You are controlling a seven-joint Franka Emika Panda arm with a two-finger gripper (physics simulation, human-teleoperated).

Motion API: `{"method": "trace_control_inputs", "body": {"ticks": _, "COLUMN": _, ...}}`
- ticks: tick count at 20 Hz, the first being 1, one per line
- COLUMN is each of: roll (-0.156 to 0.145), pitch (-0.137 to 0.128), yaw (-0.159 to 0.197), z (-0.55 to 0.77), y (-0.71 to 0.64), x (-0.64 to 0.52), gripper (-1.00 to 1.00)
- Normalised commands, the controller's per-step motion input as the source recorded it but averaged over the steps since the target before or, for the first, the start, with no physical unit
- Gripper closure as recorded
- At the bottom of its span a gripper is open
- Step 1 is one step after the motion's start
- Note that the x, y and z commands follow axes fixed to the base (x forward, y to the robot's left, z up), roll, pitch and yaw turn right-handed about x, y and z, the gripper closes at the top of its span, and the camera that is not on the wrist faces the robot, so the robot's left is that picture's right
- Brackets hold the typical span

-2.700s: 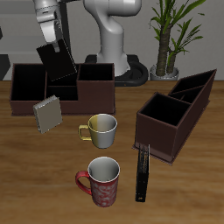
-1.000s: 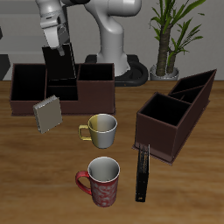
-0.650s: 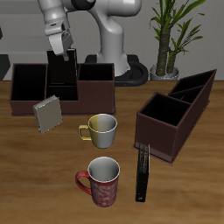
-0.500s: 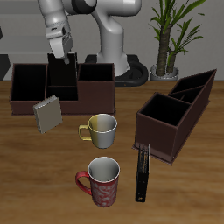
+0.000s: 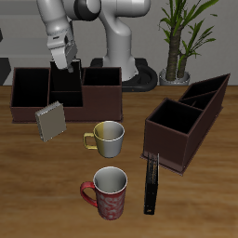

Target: Place the right black book into the back desk caddy's back compartment

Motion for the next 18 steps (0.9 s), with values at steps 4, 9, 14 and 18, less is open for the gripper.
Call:
{"method": "trace_control_inputs", "body": {"ticks": 4, "roll": -0.001, "pitch": 0.042, "yaw": -0.022, "z": -0.26, "y": -0.05, "x": -0.01, "gripper": 1.00}}
{"method": "trace_control_inputs", "body": {"ticks": 9, "roll": -0.002, "pitch": 0.028, "yaw": -0.023, "z": -0.20, "y": 0.00, "x": -0.06, "gripper": 1.00}}
{"method": "trace_control_inputs", "body": {"ticks": 14, "roll": 0.022, "pitch": 0.019, "yaw": 0.003, "z": -0.12, "y": 0.11, "x": -0.04, "gripper": 1.00}}
{"method": "trace_control_inputs", "body": {"ticks": 18, "roll": -0.003, "pitch": 0.031, "yaw": -0.029, "z": -0.08, "y": 0.01, "x": 0.05, "gripper": 1.00}}
